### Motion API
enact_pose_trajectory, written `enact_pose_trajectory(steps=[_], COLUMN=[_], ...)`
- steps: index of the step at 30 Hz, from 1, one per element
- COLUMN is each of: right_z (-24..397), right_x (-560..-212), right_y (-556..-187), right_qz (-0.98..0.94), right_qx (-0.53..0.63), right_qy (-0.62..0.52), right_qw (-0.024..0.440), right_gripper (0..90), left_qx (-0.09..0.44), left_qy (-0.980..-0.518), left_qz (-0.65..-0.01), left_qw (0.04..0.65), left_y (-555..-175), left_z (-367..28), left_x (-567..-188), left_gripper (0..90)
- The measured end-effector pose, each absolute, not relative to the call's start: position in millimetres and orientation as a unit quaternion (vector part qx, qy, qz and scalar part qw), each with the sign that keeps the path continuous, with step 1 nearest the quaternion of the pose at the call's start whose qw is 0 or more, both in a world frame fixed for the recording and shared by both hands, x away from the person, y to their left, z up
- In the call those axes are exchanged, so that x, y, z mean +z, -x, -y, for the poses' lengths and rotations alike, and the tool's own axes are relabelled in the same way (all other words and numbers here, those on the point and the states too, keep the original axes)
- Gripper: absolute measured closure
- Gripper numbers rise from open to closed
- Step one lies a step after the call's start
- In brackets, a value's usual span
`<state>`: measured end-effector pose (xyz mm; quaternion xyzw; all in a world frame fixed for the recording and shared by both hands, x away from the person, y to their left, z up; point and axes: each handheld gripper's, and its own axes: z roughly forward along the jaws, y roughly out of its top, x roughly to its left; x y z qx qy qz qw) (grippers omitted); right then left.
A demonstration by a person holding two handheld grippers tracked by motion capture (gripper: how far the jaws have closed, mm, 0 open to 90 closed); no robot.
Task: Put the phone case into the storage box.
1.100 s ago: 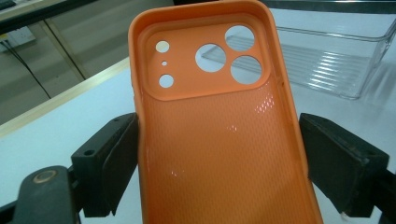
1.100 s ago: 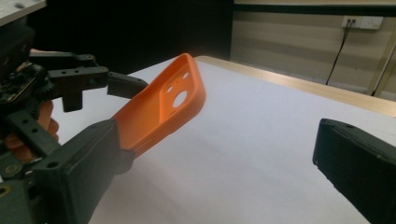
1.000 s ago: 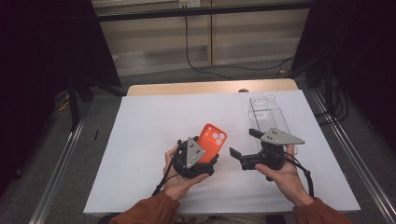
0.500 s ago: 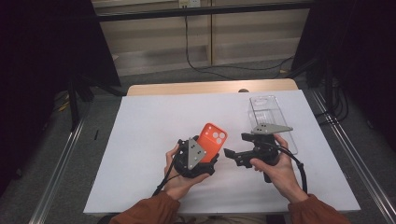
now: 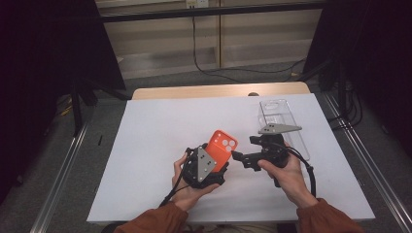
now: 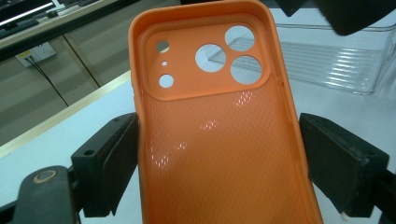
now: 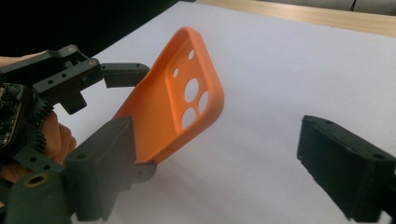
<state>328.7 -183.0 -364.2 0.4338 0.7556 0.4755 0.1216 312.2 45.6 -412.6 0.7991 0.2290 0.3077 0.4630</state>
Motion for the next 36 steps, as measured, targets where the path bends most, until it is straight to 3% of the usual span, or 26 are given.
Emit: enact_pose_trajectory(steps=[10,12,16,29,36], right_z=[177,176,176,173,172], right_x=[-364,-364,-362,-363,-364], right_y=[-329,-330,-334,-343,-345], right_qz=[-0.762,-0.763,-0.761,-0.761,-0.755], right_qx=[0.454,0.451,0.438,0.434,0.437], right_qy=[-0.446,-0.450,-0.468,-0.480,-0.487], right_qw=[0.114,0.106,0.099,0.047,0.032], right_gripper=[21.1,29.0,34.2,62.9,68.3], left_qx=[0.309,0.309,0.311,0.308,0.312], left_qy=[-0.798,-0.800,-0.800,-0.803,-0.805], left_qz=[-0.227,-0.226,-0.224,-0.221,-0.220], left_qw=[0.464,0.462,0.462,0.459,0.455], left_y=[-311,-311,-311,-310,-310], left_z=[-44,-44,-43,-41,-41], left_x=[-413,-414,-414,-415,-415], left_gripper=[15.0,15.0,15.0,15.0,14.9])
